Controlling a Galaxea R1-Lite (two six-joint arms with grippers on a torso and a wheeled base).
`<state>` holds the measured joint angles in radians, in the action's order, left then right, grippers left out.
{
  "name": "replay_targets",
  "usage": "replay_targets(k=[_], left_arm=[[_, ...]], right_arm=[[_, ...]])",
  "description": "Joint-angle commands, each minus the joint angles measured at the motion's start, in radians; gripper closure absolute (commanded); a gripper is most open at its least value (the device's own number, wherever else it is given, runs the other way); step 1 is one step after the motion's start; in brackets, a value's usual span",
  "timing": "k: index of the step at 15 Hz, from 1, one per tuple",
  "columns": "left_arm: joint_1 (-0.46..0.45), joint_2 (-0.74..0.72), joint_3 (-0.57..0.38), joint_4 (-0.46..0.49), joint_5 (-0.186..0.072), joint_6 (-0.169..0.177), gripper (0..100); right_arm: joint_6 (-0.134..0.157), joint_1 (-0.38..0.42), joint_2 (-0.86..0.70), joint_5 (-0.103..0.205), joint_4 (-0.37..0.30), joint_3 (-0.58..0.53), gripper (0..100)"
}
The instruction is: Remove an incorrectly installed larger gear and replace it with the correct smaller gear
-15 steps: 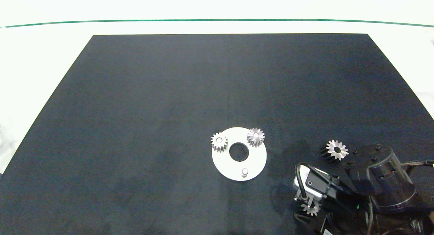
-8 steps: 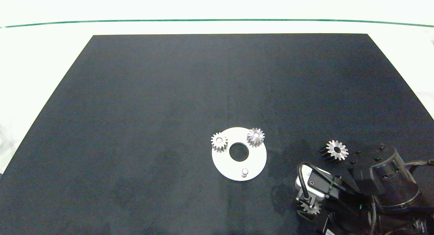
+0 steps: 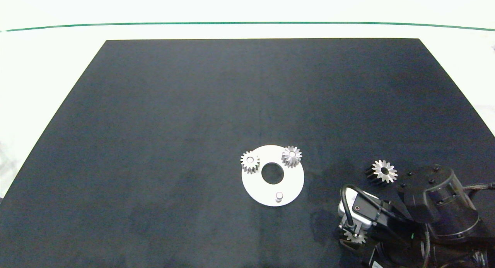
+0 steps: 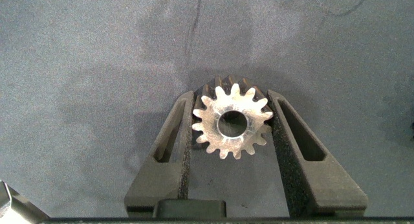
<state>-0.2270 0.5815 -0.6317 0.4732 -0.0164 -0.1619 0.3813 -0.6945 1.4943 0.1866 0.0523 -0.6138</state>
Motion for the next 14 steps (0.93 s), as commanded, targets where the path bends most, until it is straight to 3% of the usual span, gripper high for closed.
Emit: replay_targets(k=[1, 4, 9, 14], left_arm=[[0.0, 0.001, 0.0, 0.002, 0.0, -0.001, 0], [0.0, 0.001, 0.003, 0.002, 0.0, -0.001, 0], [0.0, -0.003, 0.014, 0.002, 0.0, -0.001, 0], [-0.003, -0.019, 0.021, 0.004, 0.0, -0.002, 0]], right_arm=[[-0.002, 0.0, 0.0, -0.004, 0.003, -0.029, 72], [-0.024, 0.0, -0.014, -0.006, 0.001, -0.069, 72], [-0.028, -0.005, -0.015, -0.006, -0.005, -0.155, 72], [-0.082, -0.077, 0.06, -0.006, -0.012, -0.265, 72]])
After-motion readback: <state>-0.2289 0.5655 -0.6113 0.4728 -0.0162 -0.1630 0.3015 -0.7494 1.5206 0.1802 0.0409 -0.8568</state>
